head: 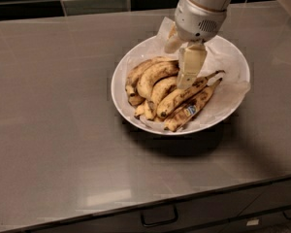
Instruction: Pick banana from white bowl
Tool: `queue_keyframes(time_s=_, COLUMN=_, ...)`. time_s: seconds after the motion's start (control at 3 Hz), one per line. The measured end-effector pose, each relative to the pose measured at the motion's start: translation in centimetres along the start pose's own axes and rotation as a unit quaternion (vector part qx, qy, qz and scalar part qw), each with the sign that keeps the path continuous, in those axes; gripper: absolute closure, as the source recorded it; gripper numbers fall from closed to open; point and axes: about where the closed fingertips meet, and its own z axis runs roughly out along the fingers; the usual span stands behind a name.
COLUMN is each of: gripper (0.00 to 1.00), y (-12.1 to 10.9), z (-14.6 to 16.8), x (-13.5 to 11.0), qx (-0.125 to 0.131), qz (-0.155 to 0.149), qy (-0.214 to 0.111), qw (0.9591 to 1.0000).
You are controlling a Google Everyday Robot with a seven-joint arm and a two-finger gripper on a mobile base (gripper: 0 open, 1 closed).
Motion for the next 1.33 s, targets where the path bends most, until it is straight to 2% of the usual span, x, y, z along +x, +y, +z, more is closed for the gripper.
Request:
queue_keyframes(time_s=0.67, gripper=0.31, y=-1.1, z=1.0, x=1.2, qx=-0.007, qz=0.009, qy=0.006, qw=0.9999)
queue_keyframes(time_s=1.33, gripper=0.35, y=-1.8, z=1.9, x=0.8, qx=-0.017, qz=-0.001, qy=0.005, qw=0.9998)
